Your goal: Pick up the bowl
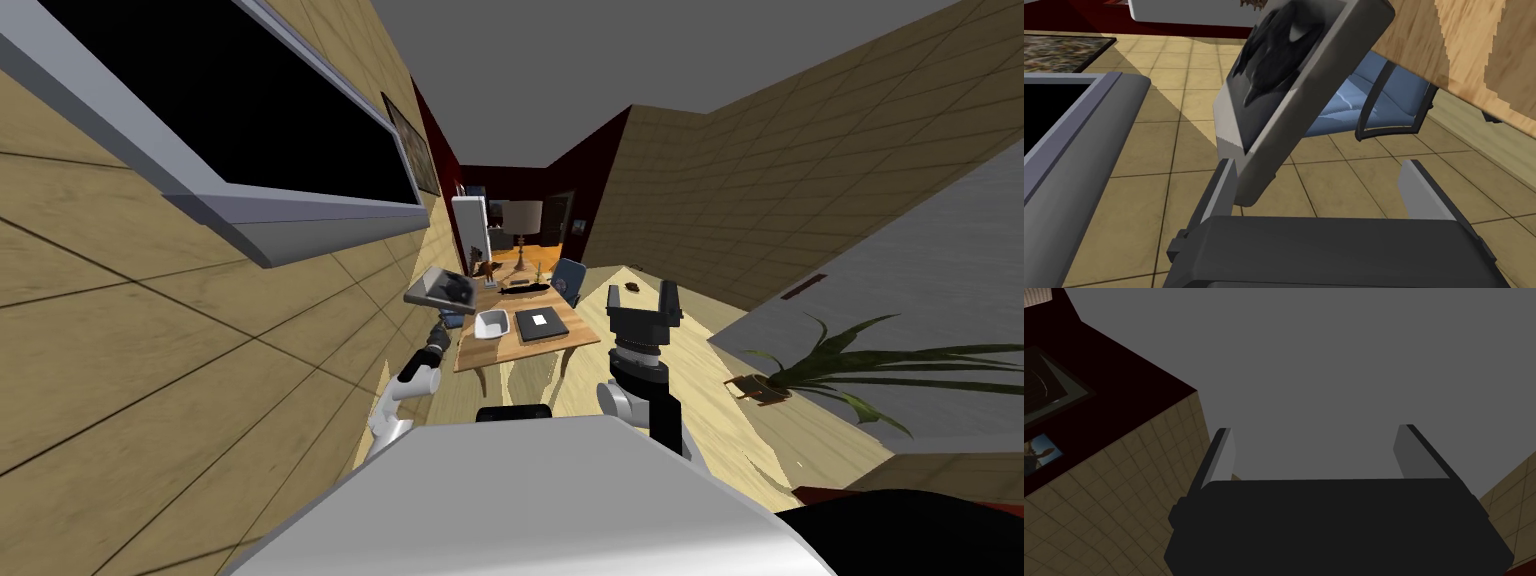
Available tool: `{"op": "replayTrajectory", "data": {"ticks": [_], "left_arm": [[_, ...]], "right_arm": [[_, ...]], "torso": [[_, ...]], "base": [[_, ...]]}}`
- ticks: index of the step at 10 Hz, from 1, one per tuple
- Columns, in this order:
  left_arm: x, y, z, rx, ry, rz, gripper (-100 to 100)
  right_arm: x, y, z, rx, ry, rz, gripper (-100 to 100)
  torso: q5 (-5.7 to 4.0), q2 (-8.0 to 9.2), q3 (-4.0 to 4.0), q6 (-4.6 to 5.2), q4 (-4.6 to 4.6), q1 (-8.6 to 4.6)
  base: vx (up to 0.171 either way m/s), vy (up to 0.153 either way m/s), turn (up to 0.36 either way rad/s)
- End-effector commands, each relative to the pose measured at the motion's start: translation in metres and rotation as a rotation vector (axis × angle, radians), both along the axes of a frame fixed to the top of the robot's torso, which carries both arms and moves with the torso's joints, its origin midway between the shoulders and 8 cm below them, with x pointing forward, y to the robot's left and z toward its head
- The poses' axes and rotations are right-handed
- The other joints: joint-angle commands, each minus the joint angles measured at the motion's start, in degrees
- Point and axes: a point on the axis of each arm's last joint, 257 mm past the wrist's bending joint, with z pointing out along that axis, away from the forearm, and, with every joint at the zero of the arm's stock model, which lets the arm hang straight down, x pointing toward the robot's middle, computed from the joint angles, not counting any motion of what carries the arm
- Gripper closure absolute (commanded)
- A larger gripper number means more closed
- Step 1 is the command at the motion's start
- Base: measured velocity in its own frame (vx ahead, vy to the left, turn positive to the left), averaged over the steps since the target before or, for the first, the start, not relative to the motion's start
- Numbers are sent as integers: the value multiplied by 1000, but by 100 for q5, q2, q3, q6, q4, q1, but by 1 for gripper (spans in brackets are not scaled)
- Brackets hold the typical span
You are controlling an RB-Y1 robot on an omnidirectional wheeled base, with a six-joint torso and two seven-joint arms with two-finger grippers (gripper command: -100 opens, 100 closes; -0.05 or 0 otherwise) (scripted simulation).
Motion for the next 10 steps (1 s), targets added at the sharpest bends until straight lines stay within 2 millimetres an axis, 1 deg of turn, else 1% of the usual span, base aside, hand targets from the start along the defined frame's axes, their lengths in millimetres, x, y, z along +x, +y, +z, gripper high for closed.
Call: {"op": "replayTrajectory", "data": {"ticks": [1,2,3,4,5,7,8,10], "left_arm": [[2,-7,-18,-30,57,-5,-100],[2,-7,-19,-31,62,-5,-100],[4,-15,-34,-56,110,-12,-100],[8,-24,-44,-77,143,-21,-100],[6,-24,-48,-79,161,-20,-100],[11,-44,-69,-117,235,-42,-100],[9,-44,-73,-119,253,-40,-100],[11,-66,-92,-149,331,-65,-100]], "right_arm": [[0,0,0,0,0,0,0],[0,0,0,0,0,0,0],[0,0,0,0,0,0,0],[0,0,0,0,0,0,0],[0,0,0,0,0,0,0],[0,0,0,0,0,0,0],[0,0,0,0,0,0,0],[0,0,0,0,0,0,0]], "torso": [[0,0,0,0,0,0],[-1,0,0,0,0,-4],[0,0,0,0,0,6],[3,-1,-1,1,0,14],[2,-2,-1,0,0,11],[1,-4,-2,1,0,7],[2,-4,-2,0,-1,10],[0,-2,-1,-1,0,-2]], "base": [[0,-5,-21],[0,23,-59],[0,47,-74],[1,31,-76],[0,13,-7],[9,30,-89],[-1,13,-10],[11,-4,-54]]}}
